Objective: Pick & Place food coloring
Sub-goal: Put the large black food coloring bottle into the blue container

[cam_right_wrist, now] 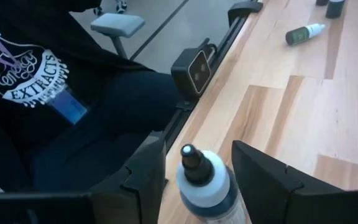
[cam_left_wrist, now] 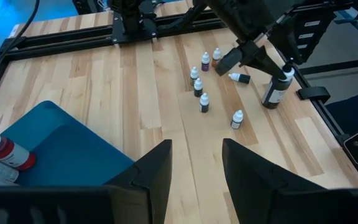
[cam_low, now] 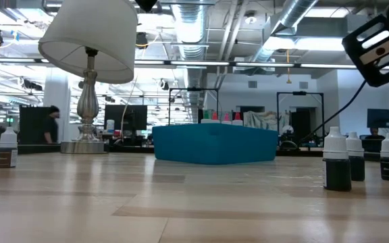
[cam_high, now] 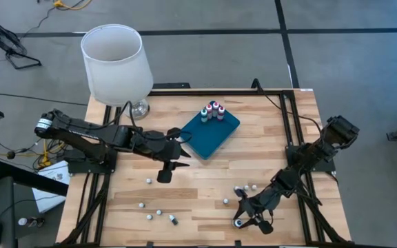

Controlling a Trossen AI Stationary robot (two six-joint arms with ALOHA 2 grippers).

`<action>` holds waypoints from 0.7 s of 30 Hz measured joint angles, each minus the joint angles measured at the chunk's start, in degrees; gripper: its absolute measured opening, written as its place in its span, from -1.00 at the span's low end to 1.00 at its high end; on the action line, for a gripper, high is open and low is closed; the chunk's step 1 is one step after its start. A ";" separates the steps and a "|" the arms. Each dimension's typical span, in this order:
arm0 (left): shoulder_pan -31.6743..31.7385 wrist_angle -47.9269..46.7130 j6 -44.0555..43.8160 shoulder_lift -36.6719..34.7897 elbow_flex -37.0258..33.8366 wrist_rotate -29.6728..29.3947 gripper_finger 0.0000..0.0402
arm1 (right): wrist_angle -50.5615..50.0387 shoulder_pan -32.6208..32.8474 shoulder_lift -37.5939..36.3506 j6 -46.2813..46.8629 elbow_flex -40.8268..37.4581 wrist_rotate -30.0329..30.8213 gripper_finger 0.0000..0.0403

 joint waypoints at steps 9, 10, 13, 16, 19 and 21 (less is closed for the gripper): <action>0.02 -0.02 0.04 0.00 0.00 -0.16 -0.33 | -0.84 0.00 -0.06 -0.37 0.00 0.00 -0.50; 0.02 -0.02 0.06 0.00 0.00 -0.16 -0.33 | -0.89 -0.01 -0.08 -0.41 0.02 0.00 -0.52; 0.02 -0.01 0.09 0.00 0.00 -0.18 -0.33 | -0.89 -0.02 -0.14 -0.69 0.06 0.00 -0.56; 0.02 -0.02 0.11 0.00 0.00 -0.47 -0.33 | -0.89 -0.02 -0.15 -1.58 0.07 0.00 -0.59; 0.02 -0.02 0.11 0.00 0.00 -0.54 -0.33 | -0.89 -0.02 -0.15 -2.04 0.11 0.02 -0.62; 0.02 -0.02 0.12 0.00 0.00 -0.53 -0.33 | -0.93 -0.02 -0.15 -2.77 0.11 -0.02 -0.65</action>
